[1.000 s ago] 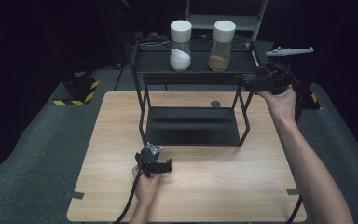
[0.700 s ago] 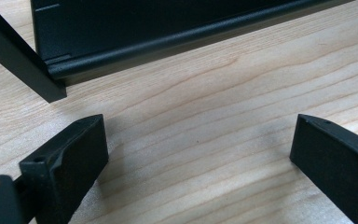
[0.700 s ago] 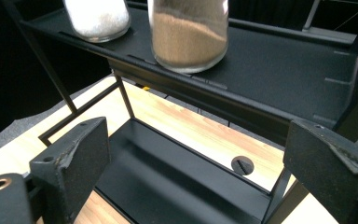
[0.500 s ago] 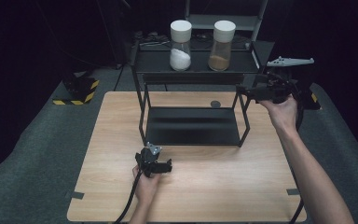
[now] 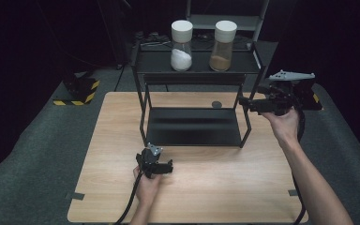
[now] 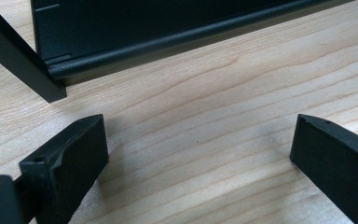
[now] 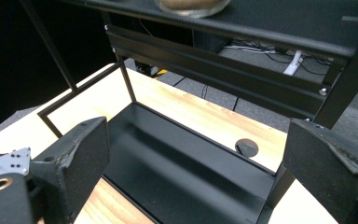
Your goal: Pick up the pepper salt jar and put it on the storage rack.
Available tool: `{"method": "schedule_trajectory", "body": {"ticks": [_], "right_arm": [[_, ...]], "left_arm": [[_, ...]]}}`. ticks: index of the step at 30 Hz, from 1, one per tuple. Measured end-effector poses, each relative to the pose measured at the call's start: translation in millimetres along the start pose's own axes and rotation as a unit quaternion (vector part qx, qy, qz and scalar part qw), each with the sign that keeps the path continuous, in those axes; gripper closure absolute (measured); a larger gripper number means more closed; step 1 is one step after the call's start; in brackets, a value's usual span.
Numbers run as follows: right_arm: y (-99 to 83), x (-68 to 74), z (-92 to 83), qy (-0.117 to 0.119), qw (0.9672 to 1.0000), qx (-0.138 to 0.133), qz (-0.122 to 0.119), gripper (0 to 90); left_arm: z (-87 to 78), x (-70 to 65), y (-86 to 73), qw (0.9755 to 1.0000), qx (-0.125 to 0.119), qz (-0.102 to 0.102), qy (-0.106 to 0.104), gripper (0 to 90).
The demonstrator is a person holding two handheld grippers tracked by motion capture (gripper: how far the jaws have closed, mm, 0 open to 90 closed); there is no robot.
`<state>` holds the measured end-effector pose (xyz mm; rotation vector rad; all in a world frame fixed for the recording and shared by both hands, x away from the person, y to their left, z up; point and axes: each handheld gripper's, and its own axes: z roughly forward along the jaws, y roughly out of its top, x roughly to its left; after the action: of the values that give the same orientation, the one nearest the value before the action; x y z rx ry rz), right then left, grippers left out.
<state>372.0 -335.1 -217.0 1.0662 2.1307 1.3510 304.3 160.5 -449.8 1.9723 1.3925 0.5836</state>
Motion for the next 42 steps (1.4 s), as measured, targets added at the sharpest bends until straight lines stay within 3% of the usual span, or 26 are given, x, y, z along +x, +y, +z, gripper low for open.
{"method": "schedule_trajectory", "body": {"ticks": [19, 28, 42], "right_arm": [[-48.4, 2.7, 9.9, 0.007, 0.9999, 0.009, -0.003, 7.5], [-73.0, 6.3, 23.6, 0.008, 0.9994, 0.032, -0.001, 7.5], [-107.6, 14.4, 41.3, 0.007, 0.9988, 0.047, -0.003, 7.5]], "left_arm": [[0.0, 0.0, 0.0, 1.0000, 0.000, 0.000, 0.000, 4.1], [0.0, 0.0, 0.0, 1.0000, 0.000, 0.000, 0.000, 4.1], [0.0, 0.0, 0.0, 1.0000, 0.000, 0.000, 0.000, 4.1]]}}
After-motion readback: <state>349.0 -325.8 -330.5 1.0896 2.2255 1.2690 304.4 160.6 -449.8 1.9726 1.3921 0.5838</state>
